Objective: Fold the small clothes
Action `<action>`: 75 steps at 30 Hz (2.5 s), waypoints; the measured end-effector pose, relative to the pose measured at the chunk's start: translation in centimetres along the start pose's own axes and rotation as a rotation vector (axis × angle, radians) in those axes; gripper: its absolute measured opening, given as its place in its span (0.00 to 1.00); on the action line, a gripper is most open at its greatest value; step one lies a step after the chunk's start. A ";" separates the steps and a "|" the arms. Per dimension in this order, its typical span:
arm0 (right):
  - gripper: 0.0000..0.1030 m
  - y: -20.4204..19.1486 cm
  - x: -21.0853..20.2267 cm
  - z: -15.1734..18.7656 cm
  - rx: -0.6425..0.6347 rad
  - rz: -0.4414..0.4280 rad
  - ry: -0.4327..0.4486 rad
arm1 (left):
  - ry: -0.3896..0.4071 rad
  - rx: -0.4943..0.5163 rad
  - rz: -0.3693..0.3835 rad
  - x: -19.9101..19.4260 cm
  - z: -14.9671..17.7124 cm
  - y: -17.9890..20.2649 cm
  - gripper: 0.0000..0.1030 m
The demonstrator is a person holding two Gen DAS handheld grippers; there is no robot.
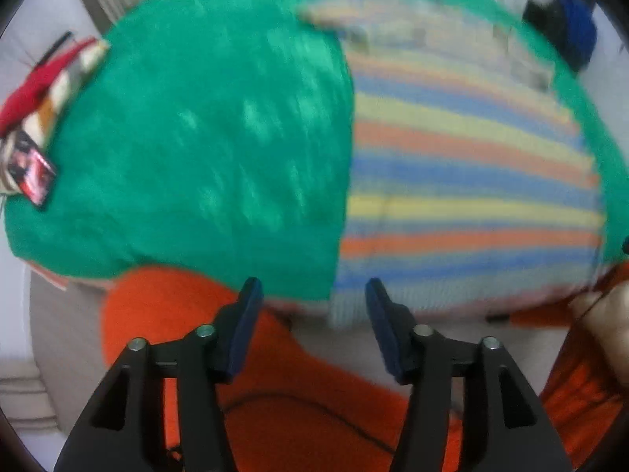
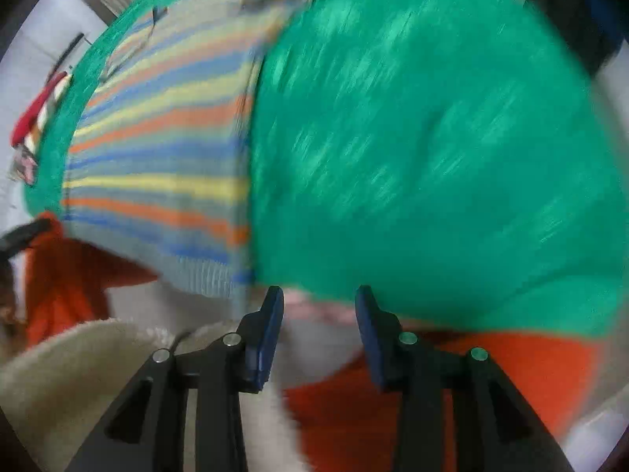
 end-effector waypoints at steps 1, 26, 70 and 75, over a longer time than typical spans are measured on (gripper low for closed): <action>0.42 0.4 -1.6 -1.2 -0.032 0.052 0.039 | 0.060 -0.016 0.024 -1.3 -1.2 0.4 0.72; 0.04 24.0 -1.5 -20.4 0.325 0.221 0.435 | 0.191 -0.152 0.129 6.4 -2.3 4.4 0.86; 0.55 19.1 -1.6 -7.1 0.281 0.241 0.433 | 0.213 0.019 0.060 6.2 -1.7 5.9 0.98; 0.62 13.4 -2.9 -5.2 0.174 0.237 0.490 | 0.324 0.164 0.140 0.4 -4.1 7.6 0.99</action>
Point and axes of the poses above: each gripper's, at about its wrist camera, not at the fingertips, and x roughly the way its jaws point, y to its right, z to its underside, the point moved 3 cm from there along x, roughly the way its jaws point, and after that the axes turned 14 degrees about -x, right-handed, at the moved point
